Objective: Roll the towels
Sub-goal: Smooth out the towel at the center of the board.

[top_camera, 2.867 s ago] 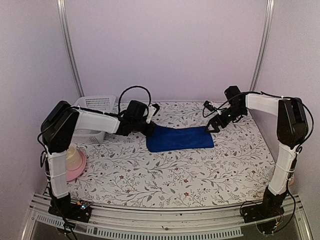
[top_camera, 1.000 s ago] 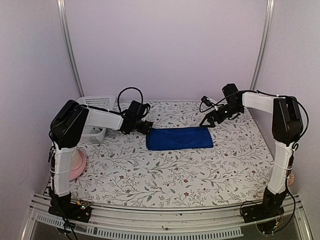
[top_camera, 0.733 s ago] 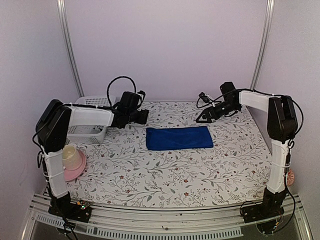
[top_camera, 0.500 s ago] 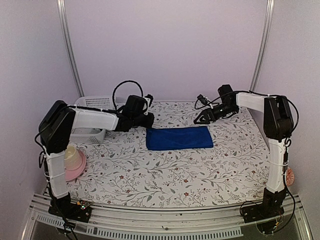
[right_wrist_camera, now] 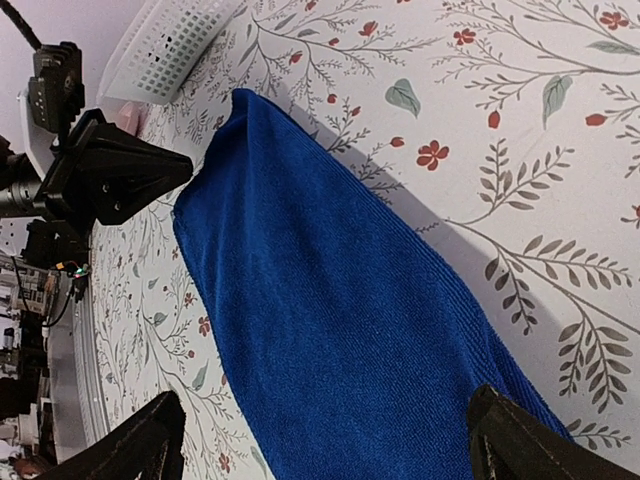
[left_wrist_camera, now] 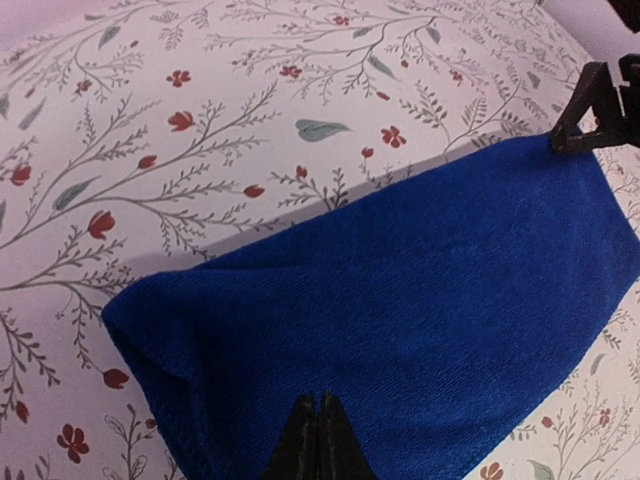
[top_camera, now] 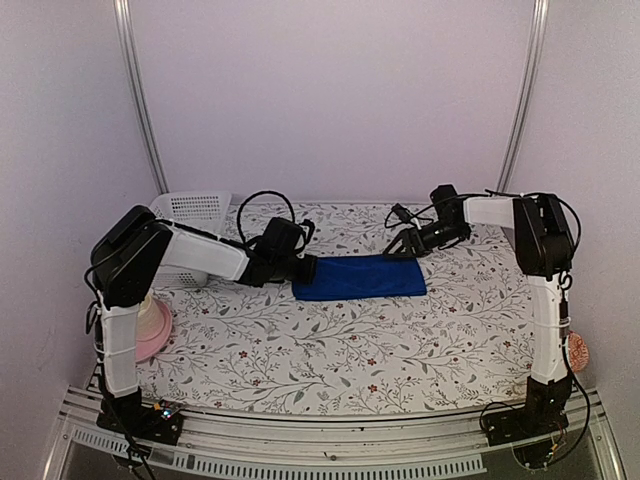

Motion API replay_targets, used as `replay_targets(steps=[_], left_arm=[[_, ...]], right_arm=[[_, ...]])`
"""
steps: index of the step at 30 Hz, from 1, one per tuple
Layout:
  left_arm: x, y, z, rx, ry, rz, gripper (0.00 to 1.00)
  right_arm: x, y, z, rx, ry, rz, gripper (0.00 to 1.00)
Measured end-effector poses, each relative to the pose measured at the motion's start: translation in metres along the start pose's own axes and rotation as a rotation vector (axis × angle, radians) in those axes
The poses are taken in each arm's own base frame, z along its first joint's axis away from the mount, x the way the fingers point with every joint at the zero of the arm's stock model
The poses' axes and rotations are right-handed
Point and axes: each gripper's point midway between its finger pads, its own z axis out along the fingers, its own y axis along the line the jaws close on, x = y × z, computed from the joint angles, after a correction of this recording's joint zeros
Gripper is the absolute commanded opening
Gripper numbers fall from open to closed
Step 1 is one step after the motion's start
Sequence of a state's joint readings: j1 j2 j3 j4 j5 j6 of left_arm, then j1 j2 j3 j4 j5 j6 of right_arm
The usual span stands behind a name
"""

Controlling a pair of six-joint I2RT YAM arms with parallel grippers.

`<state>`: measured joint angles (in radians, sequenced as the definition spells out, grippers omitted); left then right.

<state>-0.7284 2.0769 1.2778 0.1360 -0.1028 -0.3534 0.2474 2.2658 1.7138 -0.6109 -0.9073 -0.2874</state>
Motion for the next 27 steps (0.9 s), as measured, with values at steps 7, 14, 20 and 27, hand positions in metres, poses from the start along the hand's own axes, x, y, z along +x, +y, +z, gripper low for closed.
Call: replay_targets(steps=[7, 14, 20, 27], left_arm=[[0.034, 0.016, 0.000, -0.055, 0.063, -0.032, 0.03], [0.049, 0.028, 0.000, -0.107, 0.089, -0.064, 0.00], [0.054, 0.031, -0.006, -0.120, 0.084, -0.084, 0.00], [0.068, 0.039, -0.023, -0.140, 0.111, -0.112, 0.10]], right_arm=[[0.013, -0.033, 0.005, 0.016, 0.000, 0.110, 0.99], [0.010, -0.039, 0.000, 0.029, -0.018, 0.133, 0.99], [0.009, -0.039, 0.000, 0.026, -0.019, 0.134, 0.99], [0.009, -0.039, 0.000, 0.027, -0.019, 0.131, 0.99]])
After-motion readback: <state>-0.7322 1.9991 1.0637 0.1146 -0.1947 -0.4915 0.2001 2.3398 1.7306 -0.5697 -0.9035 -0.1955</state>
